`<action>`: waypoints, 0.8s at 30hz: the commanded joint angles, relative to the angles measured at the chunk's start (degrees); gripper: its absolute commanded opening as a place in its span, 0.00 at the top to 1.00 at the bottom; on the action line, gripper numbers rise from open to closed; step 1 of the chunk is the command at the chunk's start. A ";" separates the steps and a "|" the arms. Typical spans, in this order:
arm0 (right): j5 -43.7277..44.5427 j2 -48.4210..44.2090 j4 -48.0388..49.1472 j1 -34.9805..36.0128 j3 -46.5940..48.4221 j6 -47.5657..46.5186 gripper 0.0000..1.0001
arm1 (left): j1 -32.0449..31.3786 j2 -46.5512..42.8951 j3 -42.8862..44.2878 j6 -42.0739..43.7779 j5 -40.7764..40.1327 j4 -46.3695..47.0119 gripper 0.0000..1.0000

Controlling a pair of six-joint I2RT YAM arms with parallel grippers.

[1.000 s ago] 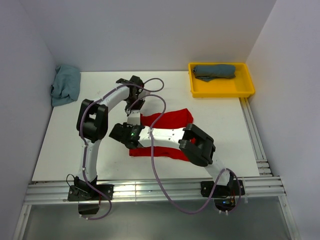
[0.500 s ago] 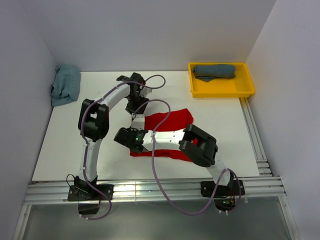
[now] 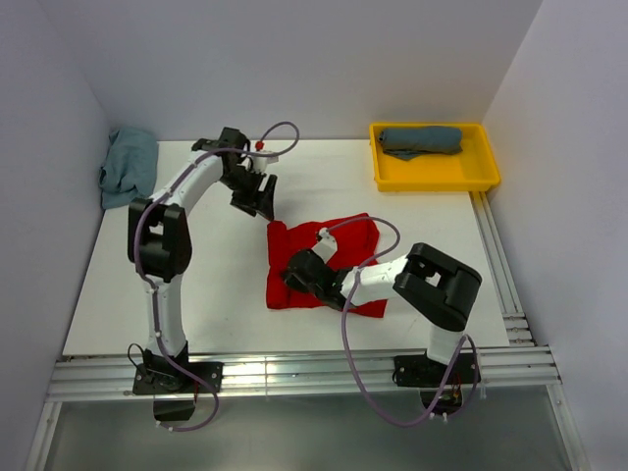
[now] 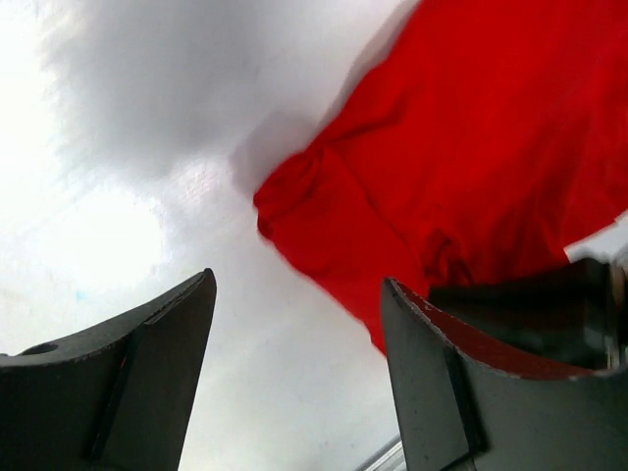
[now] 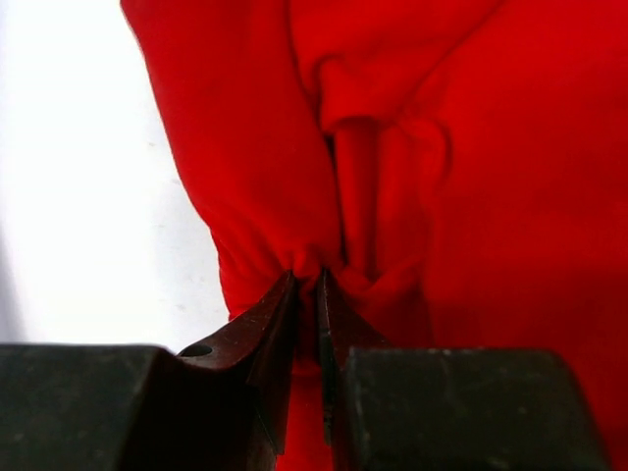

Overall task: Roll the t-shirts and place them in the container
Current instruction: Roll the tshirt

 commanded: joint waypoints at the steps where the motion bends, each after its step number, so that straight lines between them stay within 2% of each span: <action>1: -5.64 0.06 9.68 -2.66 -4.39 3.42 0.82 | 2.63 -5.25 -4.70 3.38 8.07 2.70 0.27; 8: -7.85 2.18 14.69 -4.07 -7.47 6.24 0.84 | 4.31 -6.13 -15.95 4.88 16.77 11.21 0.27; 13: -9.34 3.06 18.03 -4.77 -9.40 7.38 0.85 | 4.23 -3.49 -20.61 1.55 21.87 18.69 0.27; 19: -8.82 3.32 16.38 -5.04 -9.59 6.95 0.85 | 3.09 -1.38 -22.55 -2.76 20.22 24.33 0.31; 22: -7.77 2.27 9.53 -4.95 -6.52 4.40 0.82 | 2.29 -1.82 -21.94 -3.91 14.78 23.02 0.53; 23: -5.41 1.75 7.16 -4.78 -4.42 2.74 0.73 | 1.77 -2.08 -21.67 -4.35 12.85 22.49 0.68; 24: -3.91 1.13 1.13 -4.08 -3.00 2.03 0.68 | 1.50 -2.61 -21.06 -4.52 9.00 21.79 0.75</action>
